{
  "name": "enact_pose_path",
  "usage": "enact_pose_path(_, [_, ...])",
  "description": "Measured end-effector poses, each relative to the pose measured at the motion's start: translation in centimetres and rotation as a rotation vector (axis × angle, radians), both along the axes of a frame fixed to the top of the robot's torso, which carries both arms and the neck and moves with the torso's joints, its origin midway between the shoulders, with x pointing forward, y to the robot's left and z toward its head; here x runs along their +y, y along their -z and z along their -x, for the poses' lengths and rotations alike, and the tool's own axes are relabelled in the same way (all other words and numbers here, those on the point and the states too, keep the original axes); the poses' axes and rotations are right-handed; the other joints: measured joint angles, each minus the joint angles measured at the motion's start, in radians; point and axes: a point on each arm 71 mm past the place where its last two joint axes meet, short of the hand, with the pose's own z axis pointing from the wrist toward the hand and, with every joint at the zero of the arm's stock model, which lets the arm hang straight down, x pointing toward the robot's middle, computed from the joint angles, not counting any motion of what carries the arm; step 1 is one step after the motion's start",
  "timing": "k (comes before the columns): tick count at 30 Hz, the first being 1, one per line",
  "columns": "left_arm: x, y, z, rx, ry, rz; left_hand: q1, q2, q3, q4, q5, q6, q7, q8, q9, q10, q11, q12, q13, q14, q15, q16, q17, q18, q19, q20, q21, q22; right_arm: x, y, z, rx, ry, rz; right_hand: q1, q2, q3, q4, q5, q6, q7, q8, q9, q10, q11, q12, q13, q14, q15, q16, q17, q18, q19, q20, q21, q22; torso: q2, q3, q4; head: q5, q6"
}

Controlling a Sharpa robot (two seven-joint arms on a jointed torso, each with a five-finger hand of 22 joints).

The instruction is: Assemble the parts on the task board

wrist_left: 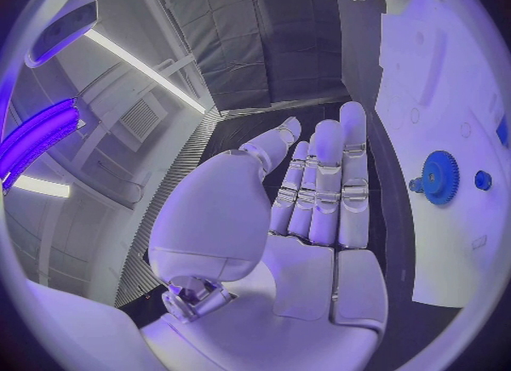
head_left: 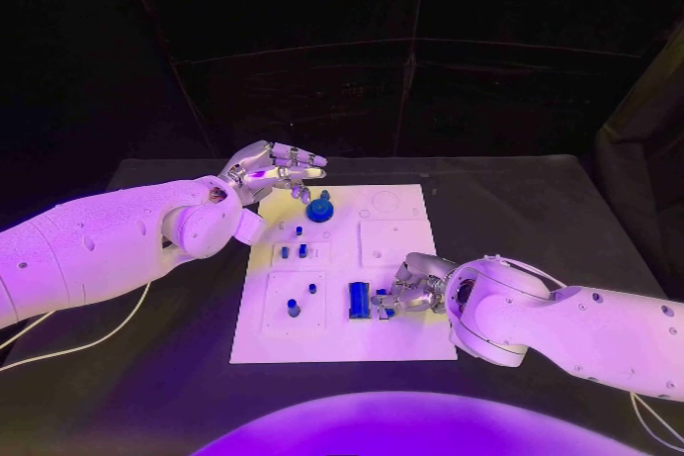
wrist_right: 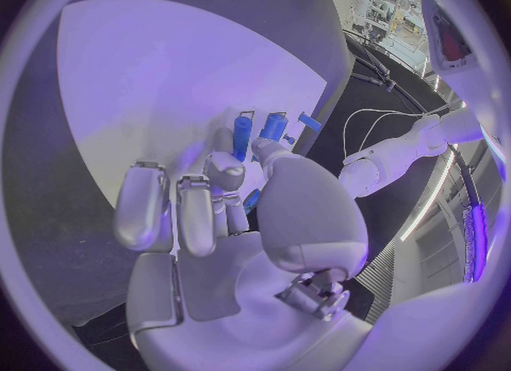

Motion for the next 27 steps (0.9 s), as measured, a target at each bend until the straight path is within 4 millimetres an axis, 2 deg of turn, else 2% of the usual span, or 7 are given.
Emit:
enact_pose_path(5, [0.02,0.01,0.00,0.001,0.001,-0.001,0.000,0.000,0.000,0.000,0.000,0.000,0.000,0.000,0.000,0.000,0.000,0.000,0.000,0.000,0.000,0.000,0.000,0.000,0.000,0.000,0.000,0.000,-0.04,0.00,0.01,0.001,-0.001,0.001,-0.011,0.001,-0.062,0.018,-0.094,0.000,0.000,-0.007,0.003,0.000,0.000,-0.005,0.005,0.000,0.000,0.000,0.001,0.000,0.000,0.000,0.000,0.001,0.000,0.0000,0.0000,0.000,-0.001])
enact_pose_path(8, [0.03,0.02,0.01,0.002,0.001,-0.001,0.000,0.000,0.000,0.000,0.000,0.000,0.000,0.000,0.000,-0.004,0.004,0.000,0.000,-0.004,0.004,0.000,0.000,0.000,0.000,0.000,0.000,0.000,-0.10,-0.02,0.04,0.000,-0.001,0.002,-0.015,0.005,-0.084,0.021,-0.116,0.000,0.000,-0.008,0.004,0.000,0.000,-0.005,0.007,0.000,0.000,0.000,0.001,0.000,0.000,0.000,0.000,0.002,0.000,0.0001,-0.0001,0.000,-0.002])
enact_pose_path(27, [-0.02,0.05,0.01,0.007,0.005,-0.002,0.000,0.000,-0.003,0.003,0.000,0.000,0.000,0.000,0.000,-0.006,0.002,0.000,0.000,-0.004,0.004,0.000,-0.001,0.000,0.000,0.000,0.000,0.000,-0.38,-0.51,0.74,0.001,-0.016,-0.001,-0.027,0.017,-0.105,0.023,-0.113,0.007,0.000,-0.009,0.006,0.000,0.000,-0.005,0.016,0.000,0.000,0.000,0.001,0.000,0.000,0.000,0.000,0.007,0.000,0.0010,-0.0012,-0.002,-0.002])
